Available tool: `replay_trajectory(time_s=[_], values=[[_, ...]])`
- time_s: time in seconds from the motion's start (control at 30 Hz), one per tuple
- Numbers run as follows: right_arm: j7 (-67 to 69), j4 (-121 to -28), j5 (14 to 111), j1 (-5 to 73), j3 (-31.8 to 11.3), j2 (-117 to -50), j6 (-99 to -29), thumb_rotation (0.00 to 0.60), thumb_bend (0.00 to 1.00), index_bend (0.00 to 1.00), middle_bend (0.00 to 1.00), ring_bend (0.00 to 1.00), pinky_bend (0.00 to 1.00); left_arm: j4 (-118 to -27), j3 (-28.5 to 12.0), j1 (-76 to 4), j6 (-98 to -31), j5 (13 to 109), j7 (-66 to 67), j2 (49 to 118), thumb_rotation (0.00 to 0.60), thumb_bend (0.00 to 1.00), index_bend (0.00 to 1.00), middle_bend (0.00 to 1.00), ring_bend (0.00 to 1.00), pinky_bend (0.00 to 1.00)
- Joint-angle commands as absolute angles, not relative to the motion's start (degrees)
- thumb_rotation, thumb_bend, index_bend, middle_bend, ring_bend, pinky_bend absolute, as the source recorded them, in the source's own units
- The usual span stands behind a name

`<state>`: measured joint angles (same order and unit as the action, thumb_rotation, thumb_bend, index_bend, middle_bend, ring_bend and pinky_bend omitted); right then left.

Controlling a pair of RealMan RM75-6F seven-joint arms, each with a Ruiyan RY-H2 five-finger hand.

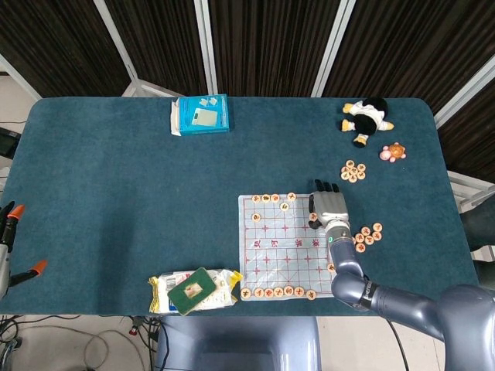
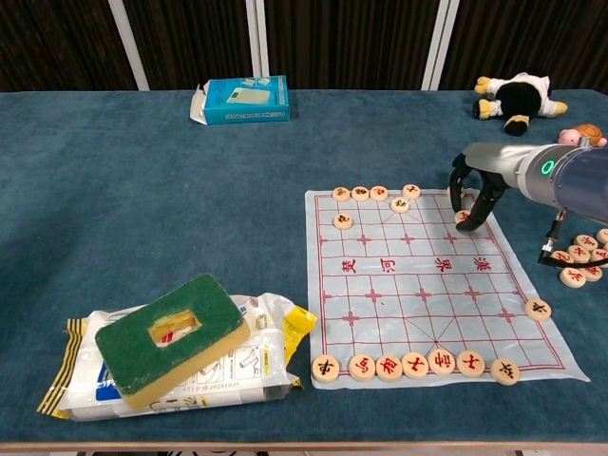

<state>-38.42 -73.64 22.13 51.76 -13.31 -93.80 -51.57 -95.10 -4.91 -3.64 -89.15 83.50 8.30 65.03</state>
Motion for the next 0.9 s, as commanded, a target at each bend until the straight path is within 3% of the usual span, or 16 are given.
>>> replay_trajectory(time_s=[0.03,0.47,0.73,0.9], values=[[-38.4,-73.7,22.1,51.8,-13.3,-93.7,-51.6,0.600,0.35,0.52,0.00,0.01,0.02,-95.1,-4.9,-3.6,-89.2,83.5,8.3,65.1,0.600,0.05,0.00,0.00,0.00,0.06],[-37.9,-75.4,22.4,51.7,-13.2,-92.3,-51.6,0.600,0.35,0.48,0.00,0.01,0.02,-95.3,-5.0,-3.6,-89.2,83.3,8.4,65.0,0.600,0.05,0.00,0.00,0.00,0.06],[-35.1,-87.2,26.8,49.9,-14.6,-85.8,-55.9,0.600,0.34,0.46,0.00,0.01,0.02,-95.1,-5.1,-3.6,-89.1,83.2,8.2,65.0,0.600,0.05,0.00,0.00,0.00,0.06],[-32.5,-98.6,32.1,46.5,-14.4,-78.1,-60.1,0.600,0.35,0.36,0.00,0.01,0.02,-95.1,-5.1,-3.6,-89.1,83.2,7.8,64.8,0.600,0.05,0.00,0.00,0.00,0.06]])
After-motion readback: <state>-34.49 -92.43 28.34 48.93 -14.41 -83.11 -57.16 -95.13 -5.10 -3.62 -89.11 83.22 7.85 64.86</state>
